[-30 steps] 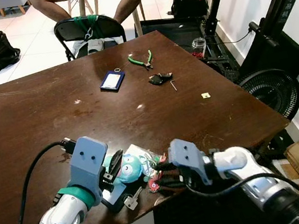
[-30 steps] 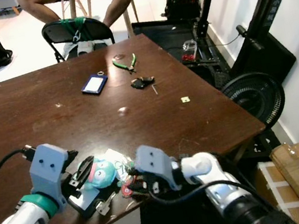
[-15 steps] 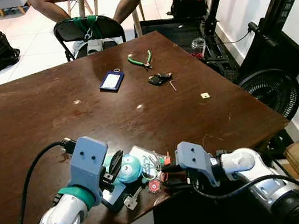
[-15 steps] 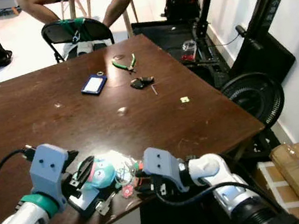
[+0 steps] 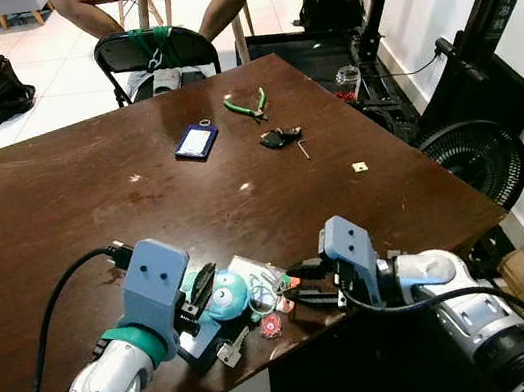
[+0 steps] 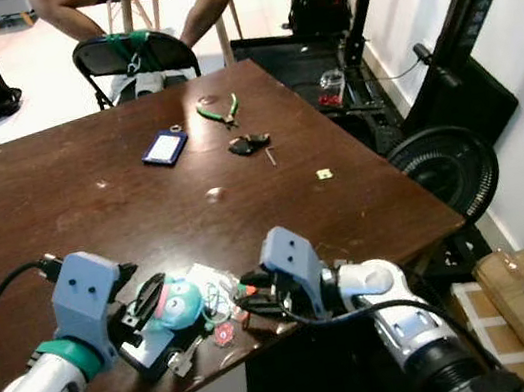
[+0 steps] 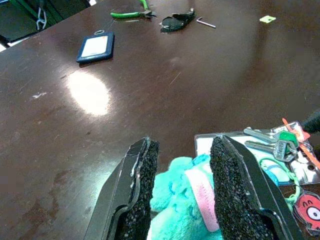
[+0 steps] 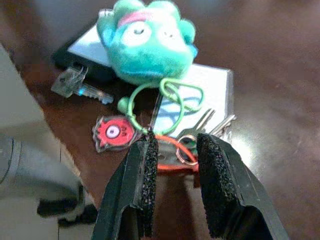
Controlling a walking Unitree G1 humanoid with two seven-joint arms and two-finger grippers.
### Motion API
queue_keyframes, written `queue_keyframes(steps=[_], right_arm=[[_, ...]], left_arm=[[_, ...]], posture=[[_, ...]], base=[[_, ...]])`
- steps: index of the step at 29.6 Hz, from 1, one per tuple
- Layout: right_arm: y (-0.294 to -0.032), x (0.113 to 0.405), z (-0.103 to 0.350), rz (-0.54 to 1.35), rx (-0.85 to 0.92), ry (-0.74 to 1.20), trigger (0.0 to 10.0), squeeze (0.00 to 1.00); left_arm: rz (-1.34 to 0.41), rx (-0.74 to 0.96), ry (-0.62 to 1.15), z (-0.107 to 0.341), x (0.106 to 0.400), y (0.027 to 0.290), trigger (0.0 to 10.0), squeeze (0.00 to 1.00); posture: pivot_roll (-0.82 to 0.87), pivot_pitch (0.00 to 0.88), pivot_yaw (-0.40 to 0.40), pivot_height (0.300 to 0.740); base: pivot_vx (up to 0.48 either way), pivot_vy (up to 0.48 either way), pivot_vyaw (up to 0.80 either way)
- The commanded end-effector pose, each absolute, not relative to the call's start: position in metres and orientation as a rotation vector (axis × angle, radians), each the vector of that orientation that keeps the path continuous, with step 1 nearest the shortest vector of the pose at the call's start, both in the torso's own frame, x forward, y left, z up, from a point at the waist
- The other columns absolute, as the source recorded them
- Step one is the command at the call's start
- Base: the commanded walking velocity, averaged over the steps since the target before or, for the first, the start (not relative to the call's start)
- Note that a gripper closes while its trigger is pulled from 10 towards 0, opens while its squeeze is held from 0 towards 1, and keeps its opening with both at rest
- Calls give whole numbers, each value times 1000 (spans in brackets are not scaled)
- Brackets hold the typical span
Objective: Hang keys on a hook
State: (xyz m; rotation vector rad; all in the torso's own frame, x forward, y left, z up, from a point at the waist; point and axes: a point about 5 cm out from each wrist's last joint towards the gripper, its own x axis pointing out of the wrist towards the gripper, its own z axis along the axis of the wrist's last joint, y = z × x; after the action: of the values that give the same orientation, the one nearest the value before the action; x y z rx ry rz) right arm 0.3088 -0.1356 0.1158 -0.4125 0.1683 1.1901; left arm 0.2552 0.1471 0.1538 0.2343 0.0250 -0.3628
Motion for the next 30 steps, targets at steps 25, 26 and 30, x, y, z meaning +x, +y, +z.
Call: queue_keyframes(steps=[25, 26, 30], right_arm=[[-121, 292, 101, 1307, -498, 198, 10000, 0], [-121, 292, 101, 1307, -498, 198, 10000, 0], [-111, 294, 103, 1300, -467, 164, 10000, 0]], left_arm=[[-369, 238, 49, 152, 252, 147, 10000, 0], [-369, 238, 49, 152, 252, 147, 10000, 0], [-370, 238, 50, 152, 252, 147, 10000, 0]], posture=[[3, 56, 68, 740], [3, 56, 68, 740], [6, 56, 70, 740]], base=[[0, 0, 0], [0, 0, 0], [0, 0, 0]])
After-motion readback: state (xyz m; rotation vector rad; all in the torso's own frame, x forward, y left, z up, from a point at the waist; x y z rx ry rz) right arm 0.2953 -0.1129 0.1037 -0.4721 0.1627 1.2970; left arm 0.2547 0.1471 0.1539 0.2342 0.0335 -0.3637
